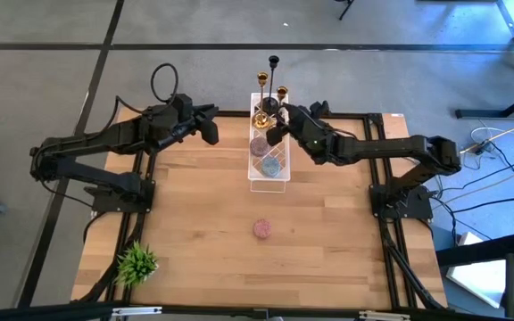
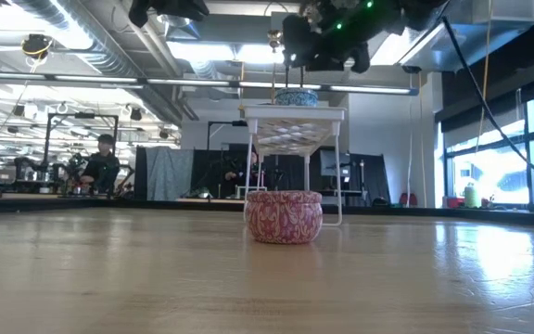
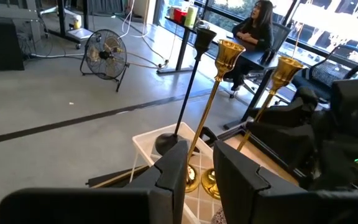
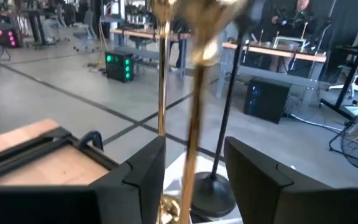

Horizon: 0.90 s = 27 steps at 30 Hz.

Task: Pick & Place candle stick holders
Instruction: Put the pink scented candle on the shelf

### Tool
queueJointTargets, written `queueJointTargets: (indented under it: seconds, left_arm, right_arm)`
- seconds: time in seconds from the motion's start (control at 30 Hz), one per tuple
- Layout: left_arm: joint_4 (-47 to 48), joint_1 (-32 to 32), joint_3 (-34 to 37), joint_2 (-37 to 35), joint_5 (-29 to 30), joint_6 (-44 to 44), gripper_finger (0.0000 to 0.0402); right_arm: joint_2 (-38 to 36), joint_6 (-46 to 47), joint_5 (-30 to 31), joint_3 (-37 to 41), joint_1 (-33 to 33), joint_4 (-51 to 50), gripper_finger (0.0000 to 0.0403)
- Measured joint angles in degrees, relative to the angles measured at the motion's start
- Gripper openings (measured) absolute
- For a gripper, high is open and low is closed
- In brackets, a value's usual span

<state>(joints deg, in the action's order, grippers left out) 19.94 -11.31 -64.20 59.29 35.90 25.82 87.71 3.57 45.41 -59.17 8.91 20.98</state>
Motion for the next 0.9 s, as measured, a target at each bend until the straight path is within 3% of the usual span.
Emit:
queueJointTargets:
  seconds: [0.5, 0.63, 0.9]
  left_arm:
    - [0.0, 0.0, 0.0, 0.0, -3.1, -1.8, 0.0074]
    - [0.0, 0.0, 0.0, -0.1, -6.5, -3.3, 0.0074]
    - [0.4, 0.0, 0.0, -0.1, -19.4, -8.5, 0.0074]
  right_arm:
    - [-9.3, 3.3, 2.1, 0.0, -8.6, -11.3, 0.0168]
    - [-13.5, 10.9, -4.7, 0.0, -11.1, -17.2, 0.0168]
    - [-18.7, 27.3, -27.4, 0.0, -13.8, -29.6, 0.0168]
